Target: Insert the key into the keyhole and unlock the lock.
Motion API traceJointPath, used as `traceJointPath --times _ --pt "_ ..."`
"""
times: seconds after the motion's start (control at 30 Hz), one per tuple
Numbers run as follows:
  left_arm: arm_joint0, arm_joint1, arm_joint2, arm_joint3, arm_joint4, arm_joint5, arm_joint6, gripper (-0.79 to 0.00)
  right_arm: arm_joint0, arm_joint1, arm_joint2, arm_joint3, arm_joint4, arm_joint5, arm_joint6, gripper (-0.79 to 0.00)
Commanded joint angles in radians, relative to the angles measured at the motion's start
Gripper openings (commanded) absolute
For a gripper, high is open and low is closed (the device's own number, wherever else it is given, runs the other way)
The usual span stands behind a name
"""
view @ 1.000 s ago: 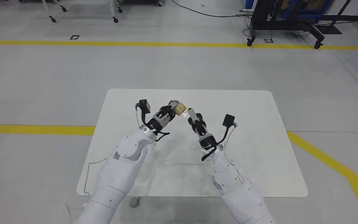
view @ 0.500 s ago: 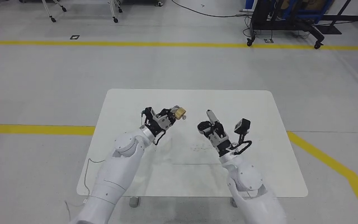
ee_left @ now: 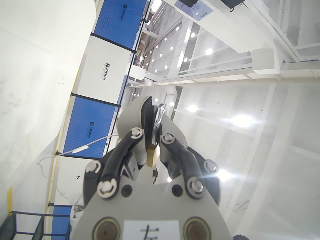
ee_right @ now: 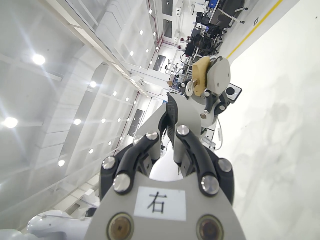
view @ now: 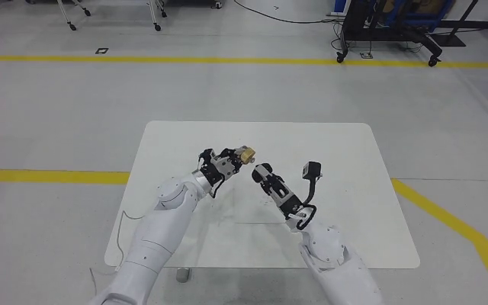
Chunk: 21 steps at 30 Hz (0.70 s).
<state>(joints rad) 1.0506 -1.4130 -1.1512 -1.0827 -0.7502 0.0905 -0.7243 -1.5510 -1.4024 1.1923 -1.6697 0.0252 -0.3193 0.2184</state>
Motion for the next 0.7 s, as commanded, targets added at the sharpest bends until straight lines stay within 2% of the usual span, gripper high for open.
traceJointPath --times 0.0,0.17,0.53,0.67 --pt "-0.002 0.0 0.003 0.003 0.0 0.0 -0.006 -0.785 0.009 -0.002 -0.007 0.016 0.021 -0.025 -0.006 -0.785" --pt "-0.006 -0.001 0.006 0.01 -0.008 0.001 -0.017 -0.785 0.031 -0.004 -0.02 0.048 0.038 -0.049 -0.008 -0.785" --pt "-0.005 -0.004 0.015 0.012 -0.038 0.003 -0.046 -0.785 0.091 -0.009 -0.026 0.132 0.073 -0.037 -0.015 -0.785" --pt "-0.009 -0.001 0.015 0.008 0.005 -0.036 -0.031 -0.785 0.077 -0.007 -0.021 0.118 0.092 -0.047 -0.015 -0.785"
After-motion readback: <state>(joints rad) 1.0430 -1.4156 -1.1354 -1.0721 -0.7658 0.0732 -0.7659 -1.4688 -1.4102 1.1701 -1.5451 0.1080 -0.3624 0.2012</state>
